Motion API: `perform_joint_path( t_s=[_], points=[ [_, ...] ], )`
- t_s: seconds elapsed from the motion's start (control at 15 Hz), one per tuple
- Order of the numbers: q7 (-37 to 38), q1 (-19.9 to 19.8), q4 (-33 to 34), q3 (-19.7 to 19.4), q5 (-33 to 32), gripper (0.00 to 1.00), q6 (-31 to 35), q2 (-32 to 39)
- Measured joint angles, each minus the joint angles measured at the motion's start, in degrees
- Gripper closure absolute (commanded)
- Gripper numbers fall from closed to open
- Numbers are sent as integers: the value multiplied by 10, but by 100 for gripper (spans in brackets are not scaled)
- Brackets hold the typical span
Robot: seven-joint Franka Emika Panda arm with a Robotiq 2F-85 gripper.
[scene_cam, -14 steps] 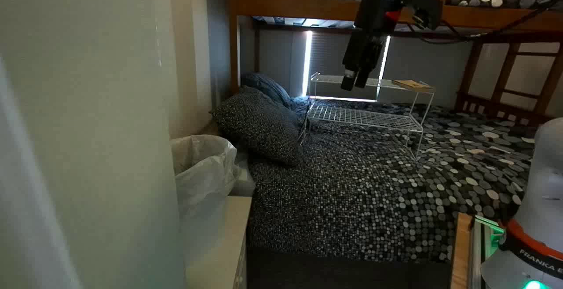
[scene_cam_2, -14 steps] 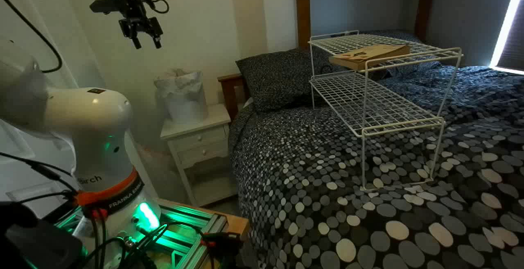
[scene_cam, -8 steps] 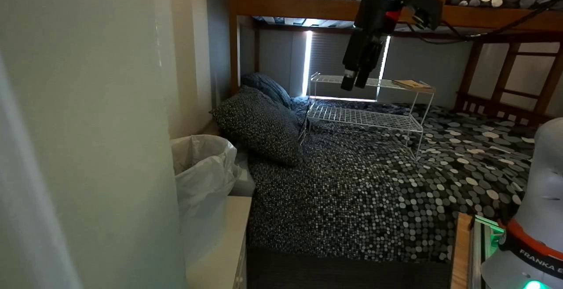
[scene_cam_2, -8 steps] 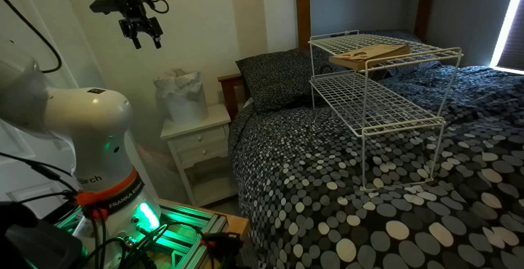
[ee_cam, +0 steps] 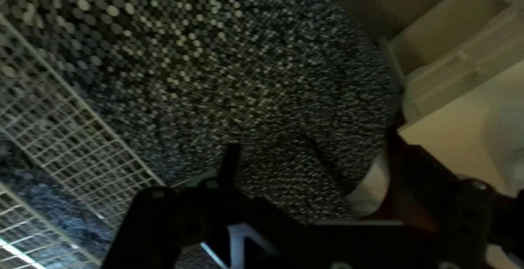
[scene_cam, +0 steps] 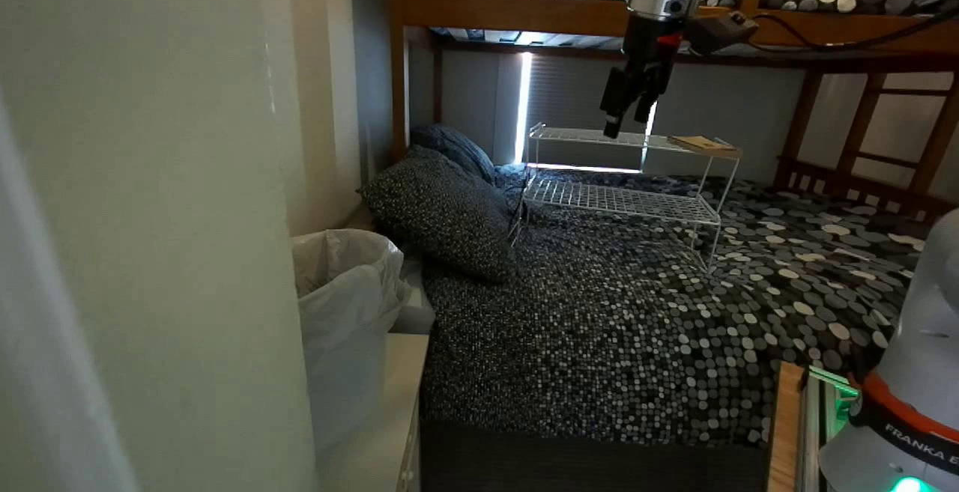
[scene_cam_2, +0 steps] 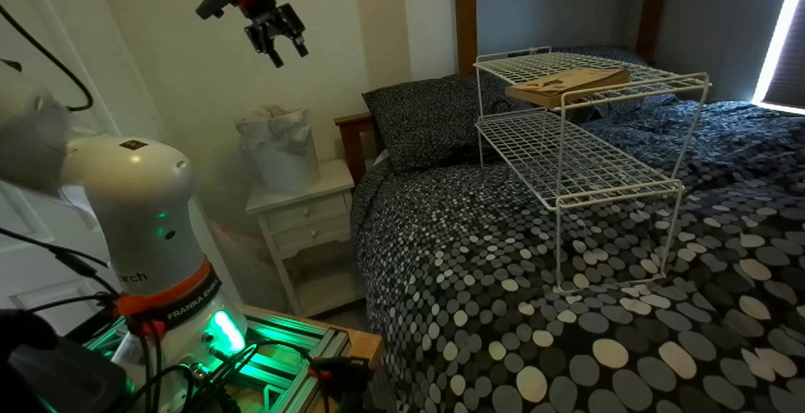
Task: Remove the book from the wire mesh rack of the shoe rack and put it on the bed
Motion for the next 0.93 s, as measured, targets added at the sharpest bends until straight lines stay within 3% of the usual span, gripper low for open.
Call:
perform_joint_path(
  t_s=[0.53, 0.93],
  points=[
    [38, -136, -7, -74, -269, 0, 9, 41],
    [154, -168, -12, -121, -469, 0, 9, 131]
  ],
)
